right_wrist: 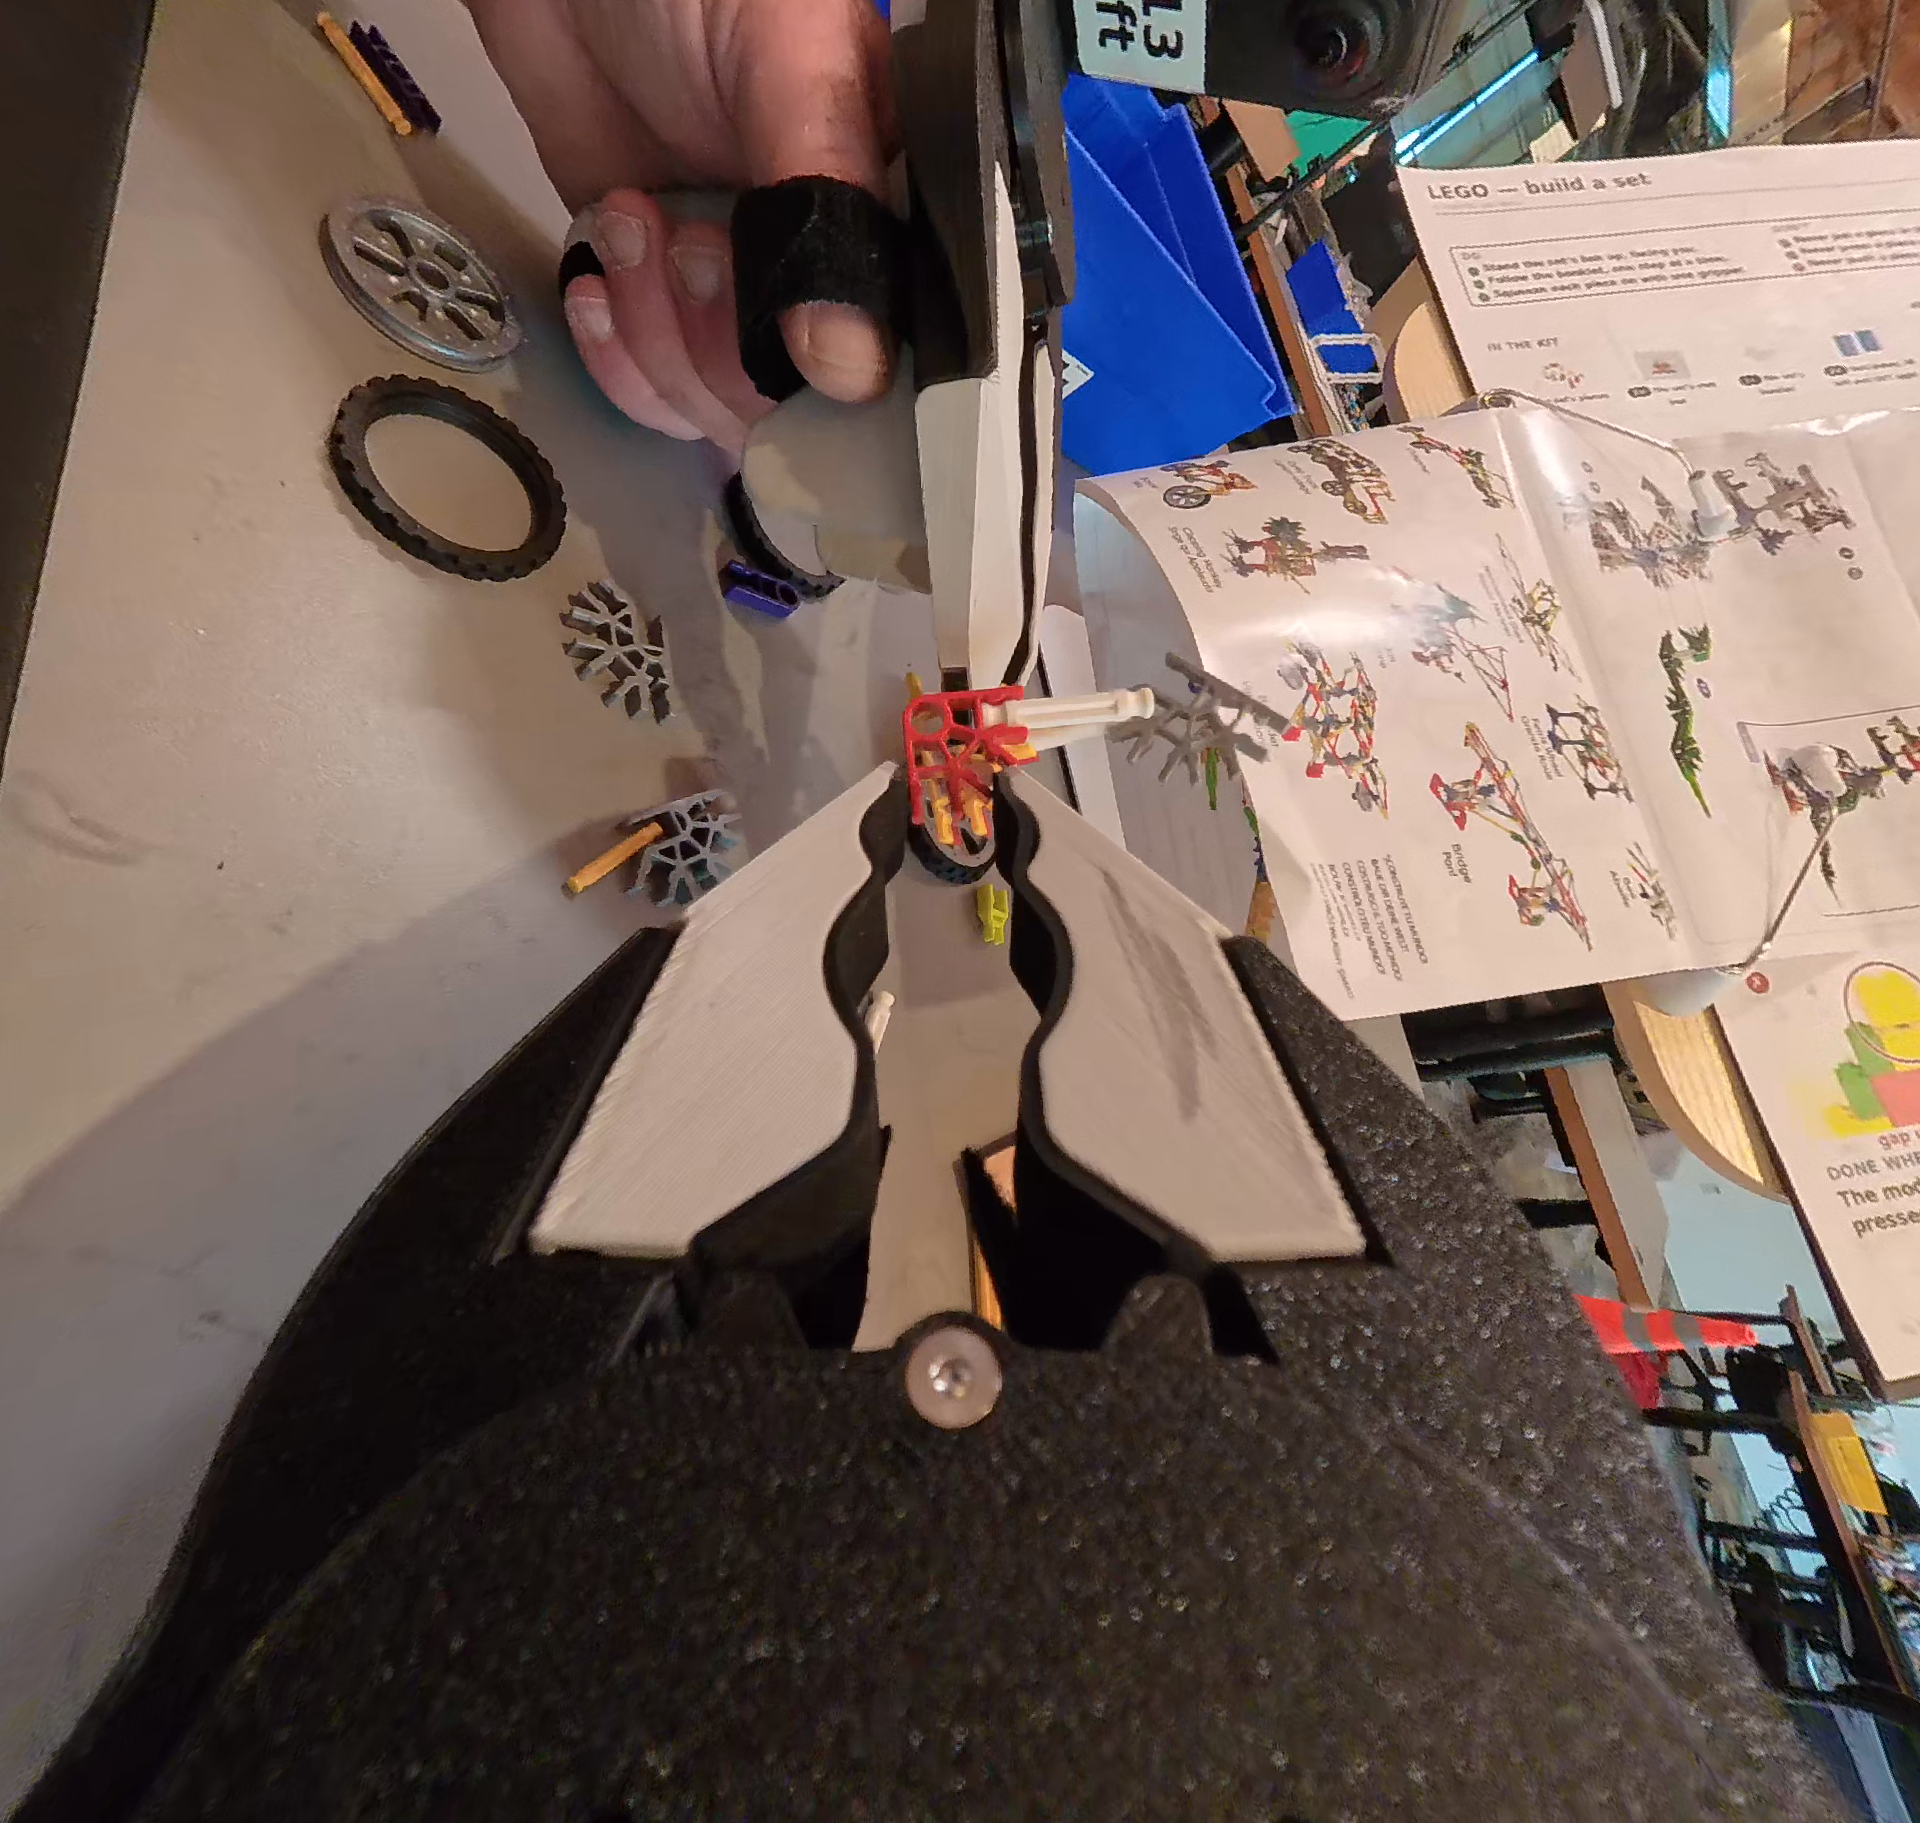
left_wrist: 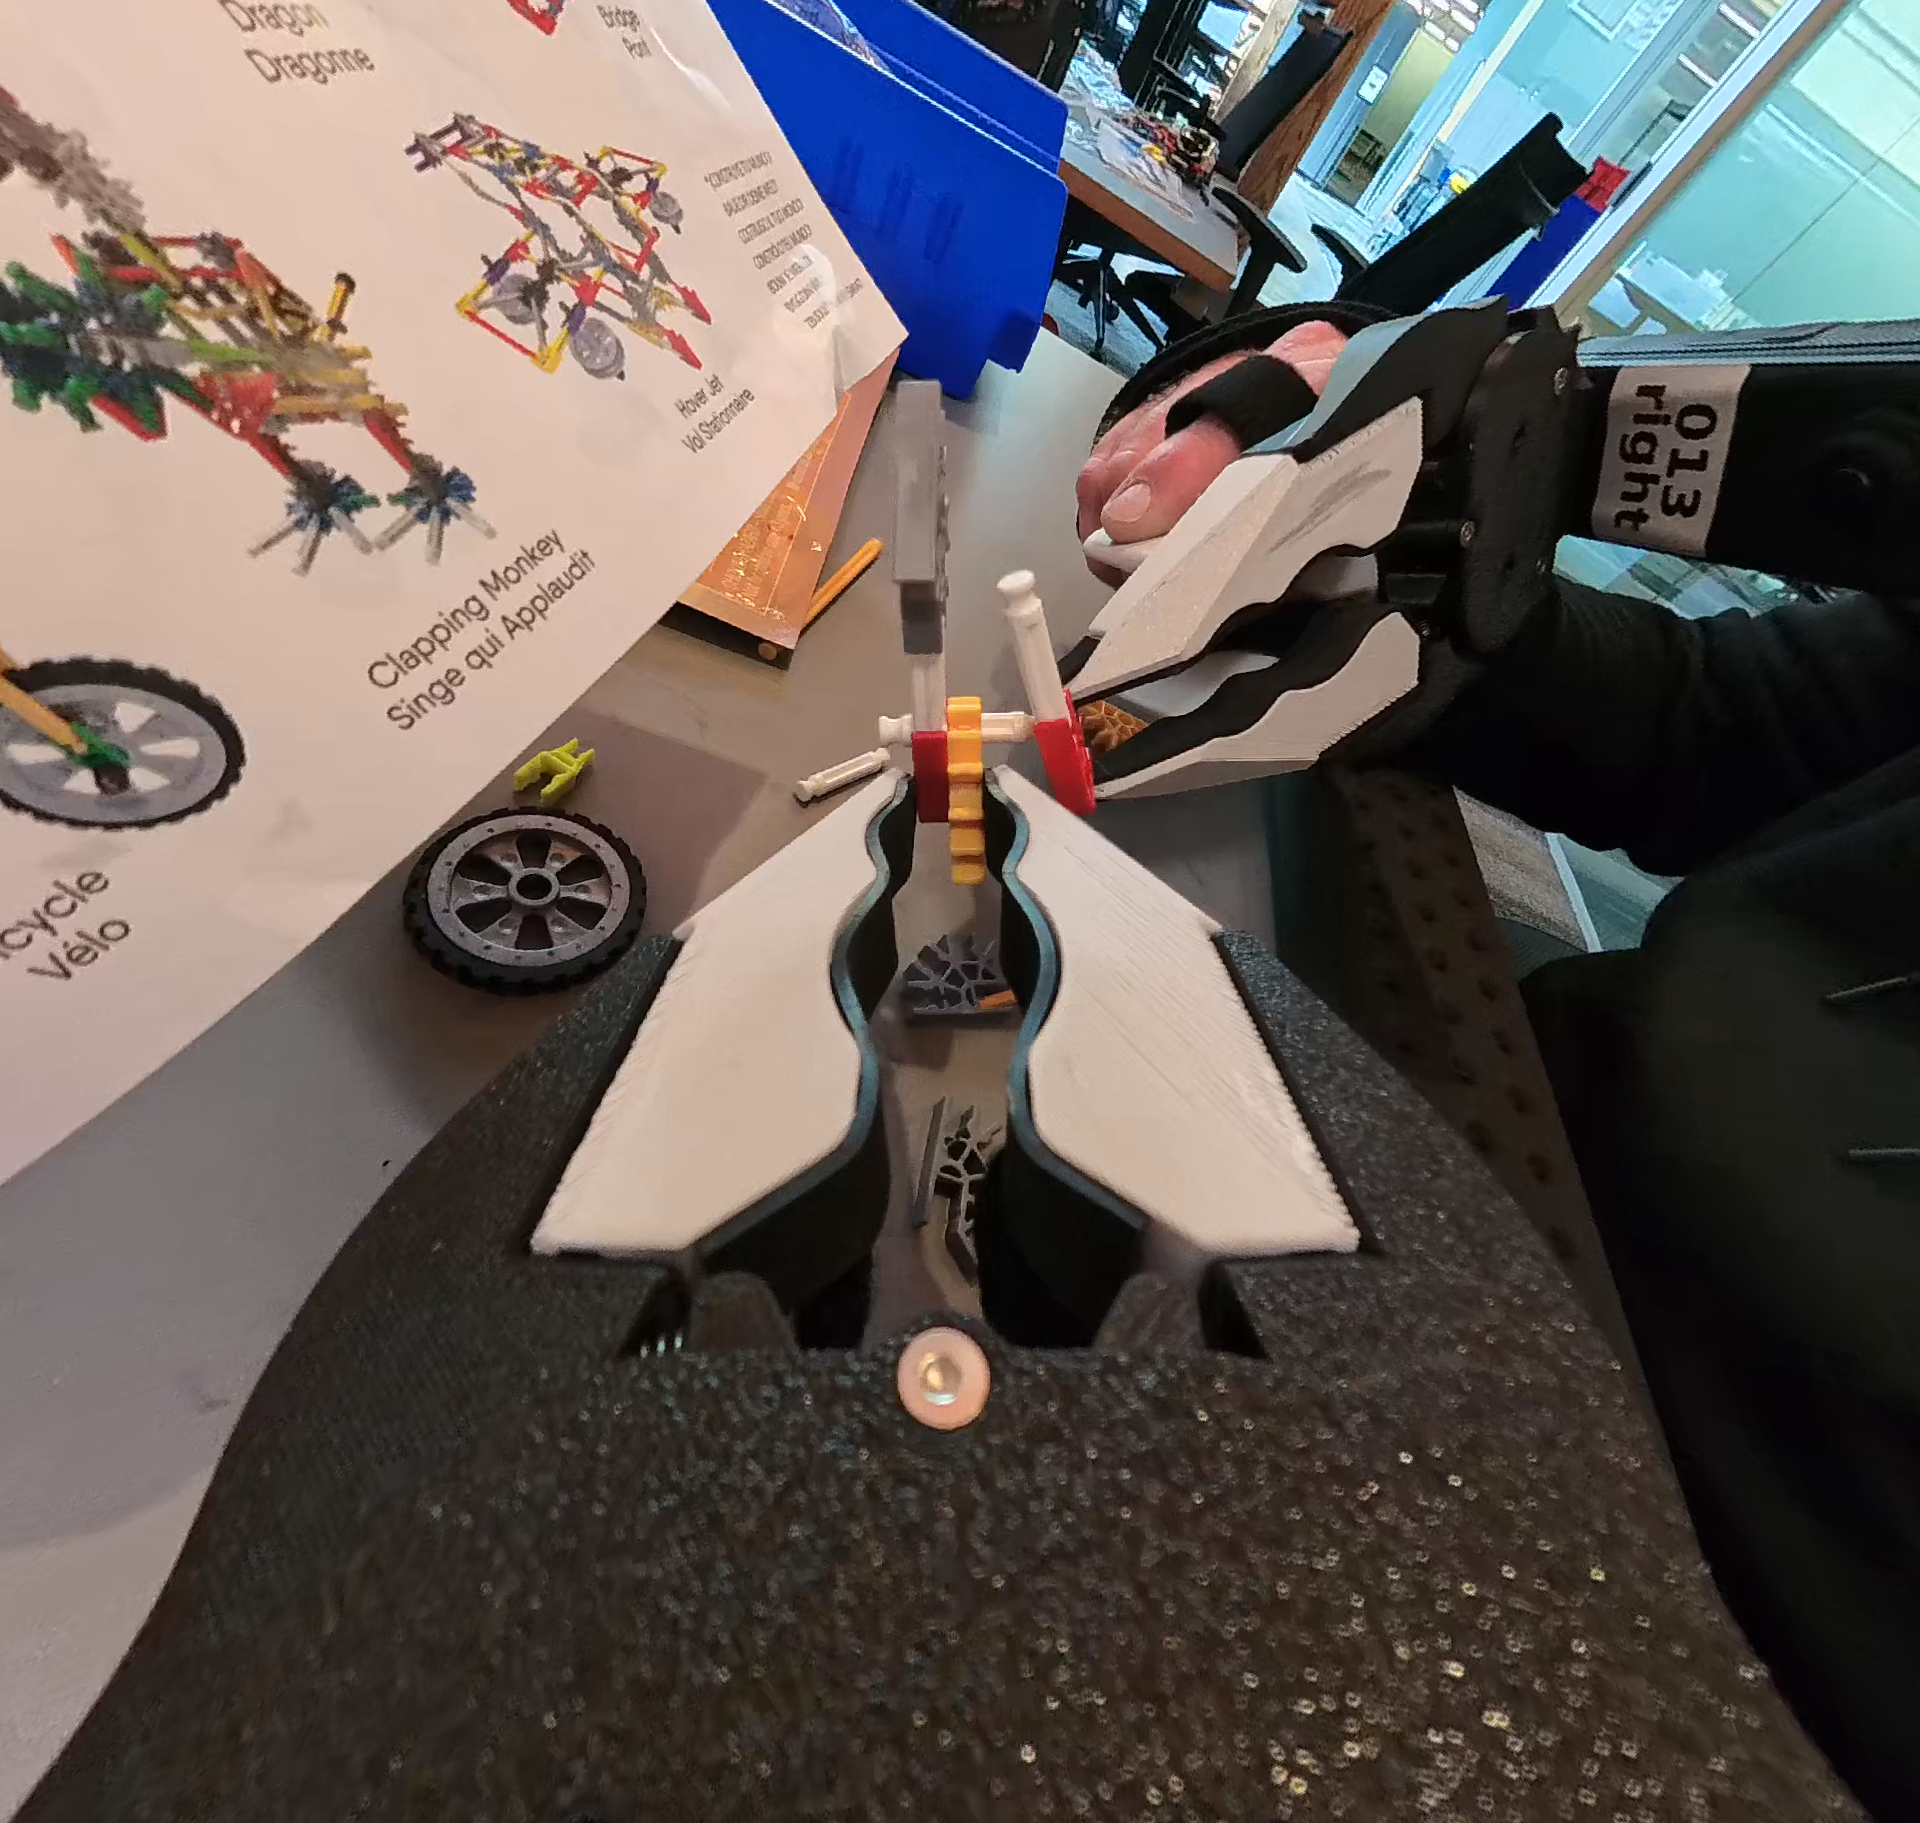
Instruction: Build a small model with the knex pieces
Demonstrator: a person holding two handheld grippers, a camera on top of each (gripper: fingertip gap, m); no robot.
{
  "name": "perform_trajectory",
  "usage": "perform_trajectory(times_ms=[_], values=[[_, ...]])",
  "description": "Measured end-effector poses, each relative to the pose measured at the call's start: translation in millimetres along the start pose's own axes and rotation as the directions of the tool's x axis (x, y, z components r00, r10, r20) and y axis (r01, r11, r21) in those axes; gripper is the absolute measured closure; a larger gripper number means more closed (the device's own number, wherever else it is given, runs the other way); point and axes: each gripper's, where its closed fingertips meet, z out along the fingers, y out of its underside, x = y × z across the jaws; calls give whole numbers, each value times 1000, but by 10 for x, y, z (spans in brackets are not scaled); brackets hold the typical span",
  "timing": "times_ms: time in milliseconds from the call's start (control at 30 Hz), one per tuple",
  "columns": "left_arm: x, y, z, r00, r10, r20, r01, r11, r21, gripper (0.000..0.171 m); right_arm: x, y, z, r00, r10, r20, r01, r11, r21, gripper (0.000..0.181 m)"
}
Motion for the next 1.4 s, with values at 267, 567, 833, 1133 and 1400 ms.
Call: perform_trajectory(times_ms=[267, 567, 833, 1133, 1400], values=[[16, -31, -4, 1000, -5, -4, 5, 1000, 16, 160, -14, -21, -10, 1000, 7, 9, -7, 1000, 16, 166], [-89, 63, 60, 995, 45, 93, -40, 998, -54, 159, -114, 166, 56, 998, 26, 53, -22, 997, -78, 166], [-182, 154, 136, 990, 5, 140, 9, 995, -98, 158, -136, 323, 108, 995, 73, 61, -63, 988, -143, 165], [-213, 256, 178, 982, 70, 178, -39, 984, -172, 153, -178, 485, 195, 994, 88, 64, -73, 974, -213, 165], [-227, 323, 249, 959, 181, 217, -127, 962, -241, 152, -222, 564, 244, 995, 72, 71, -52, 966, -254, 166]])
